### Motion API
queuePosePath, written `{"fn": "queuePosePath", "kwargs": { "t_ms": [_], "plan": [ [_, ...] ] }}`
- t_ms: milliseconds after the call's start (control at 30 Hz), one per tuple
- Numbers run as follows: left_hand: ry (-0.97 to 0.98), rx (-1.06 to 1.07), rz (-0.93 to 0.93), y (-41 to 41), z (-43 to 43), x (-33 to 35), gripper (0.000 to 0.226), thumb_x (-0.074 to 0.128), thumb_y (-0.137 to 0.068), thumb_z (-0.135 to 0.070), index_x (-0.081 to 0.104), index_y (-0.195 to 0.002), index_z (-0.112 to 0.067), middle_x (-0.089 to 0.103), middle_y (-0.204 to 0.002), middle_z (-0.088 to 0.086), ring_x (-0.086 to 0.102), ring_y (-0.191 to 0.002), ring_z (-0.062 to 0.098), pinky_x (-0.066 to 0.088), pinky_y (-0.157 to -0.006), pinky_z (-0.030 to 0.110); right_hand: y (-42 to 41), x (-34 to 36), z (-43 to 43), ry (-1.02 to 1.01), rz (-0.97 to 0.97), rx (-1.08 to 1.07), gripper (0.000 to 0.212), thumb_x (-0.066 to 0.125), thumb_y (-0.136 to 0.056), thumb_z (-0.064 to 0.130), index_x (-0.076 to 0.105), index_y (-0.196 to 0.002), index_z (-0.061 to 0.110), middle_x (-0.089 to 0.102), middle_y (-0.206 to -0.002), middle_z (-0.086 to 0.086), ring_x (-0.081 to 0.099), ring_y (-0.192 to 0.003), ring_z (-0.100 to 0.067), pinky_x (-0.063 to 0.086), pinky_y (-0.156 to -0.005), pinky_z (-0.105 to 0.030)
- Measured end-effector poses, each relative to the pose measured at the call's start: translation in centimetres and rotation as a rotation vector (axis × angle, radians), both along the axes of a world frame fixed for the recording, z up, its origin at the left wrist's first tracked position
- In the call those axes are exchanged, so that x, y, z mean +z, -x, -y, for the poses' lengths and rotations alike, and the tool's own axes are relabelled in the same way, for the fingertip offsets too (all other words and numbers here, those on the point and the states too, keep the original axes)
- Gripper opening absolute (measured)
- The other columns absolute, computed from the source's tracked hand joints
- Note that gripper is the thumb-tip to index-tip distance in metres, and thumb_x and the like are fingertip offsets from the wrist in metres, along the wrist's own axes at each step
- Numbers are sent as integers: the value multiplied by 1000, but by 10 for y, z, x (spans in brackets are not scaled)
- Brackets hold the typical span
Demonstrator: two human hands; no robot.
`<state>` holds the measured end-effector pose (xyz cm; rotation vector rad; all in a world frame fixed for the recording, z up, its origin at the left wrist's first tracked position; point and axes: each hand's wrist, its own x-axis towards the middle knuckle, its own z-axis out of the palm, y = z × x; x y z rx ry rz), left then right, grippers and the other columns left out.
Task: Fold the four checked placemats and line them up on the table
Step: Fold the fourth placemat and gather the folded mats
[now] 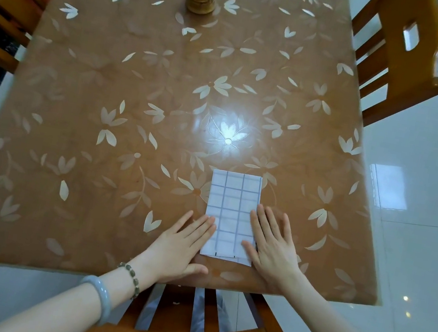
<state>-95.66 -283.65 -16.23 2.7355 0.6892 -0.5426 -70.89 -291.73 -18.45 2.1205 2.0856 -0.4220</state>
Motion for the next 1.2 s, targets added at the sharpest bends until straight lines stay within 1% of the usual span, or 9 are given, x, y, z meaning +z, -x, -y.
{"fn": "queuePosePath", "kwargs": {
  "t_ms": [200,300,400,500,633,700,800,1033,1200],
  "plan": [
    [36,88,80,-7,1,8,83,18,-93,-69,31,-149,-8,25,-157,7,19,-147,20,4,-117,41,7,20,-9,-191,-40,7,53,31,-95,39,49,-131,5,45,-141,-21,34,-132,-33,30,-108,-48],
    [264,436,290,-22,-2,17,64,32,-96,-56,33,-147,-17,13,-159,-4,6,-147,14,4,-121,35,16,23,-27,-303,-159,14,36,64,-79,23,61,-112,7,60,-115,-18,58,-103,-35,51,-85,-42],
    [470,875,528,-46,-8,24,50,55,-94,-30,36,-140,-22,27,-147,-8,24,-139,12,21,-116,32,18,20,-33,-250,-226,-4,35,76,-71,19,64,-103,9,61,-101,-13,61,-86,-33,52,-71,-39],
    [661,1203,682,-69,-17,28,47,64,-86,-14,40,-124,-29,43,-129,-7,46,-118,10,44,-99,30,16,19,-34,-237,-244,-12,34,75,-71,19,64,-102,11,60,-102,-11,59,-84,-31,50,-69,-38],
    [624,1395,634,-84,-29,28,44,67,-83,-10,47,-122,-14,55,-115,-2,57,-94,10,45,-70,17,15,19,-36,-228,-276,-46,33,73,-69,19,64,-100,12,59,-101,-11,57,-81,-32,48,-67,-37],
    [615,1427,569,-87,-32,28,31,68,-83,-12,54,-110,-13,62,-101,-4,58,-81,6,42,-59,17,14,18,-35,-216,-284,-42,29,65,-75,21,63,-102,12,59,-102,-10,56,-83,-32,49,-69,-40],
    [584,1354,500,-87,-31,28,18,64,-84,-13,63,-101,-15,68,-96,-3,62,-80,9,51,-64,26,13,26,-39,-185,-392,-124,31,46,-87,19,61,-113,10,59,-109,-9,54,-94,-30,48,-80,-41],
    [860,1131,606,-77,-32,52,31,49,-89,-5,65,-103,-29,71,-102,-7,67,-94,11,55,-79,30,-12,63,-72,-221,-773,-569,46,53,-87,12,46,-132,14,46,-132,-5,38,-122,-18,34,-103,-33],
    [970,990,512,-58,-50,84,34,51,-89,0,69,-102,-25,73,-95,-9,70,-85,6,53,-67,19,-30,108,-90,197,-1009,-514,51,64,-82,32,49,-131,27,53,-130,7,48,-122,-11,40,-96,-27]
  ]
}}
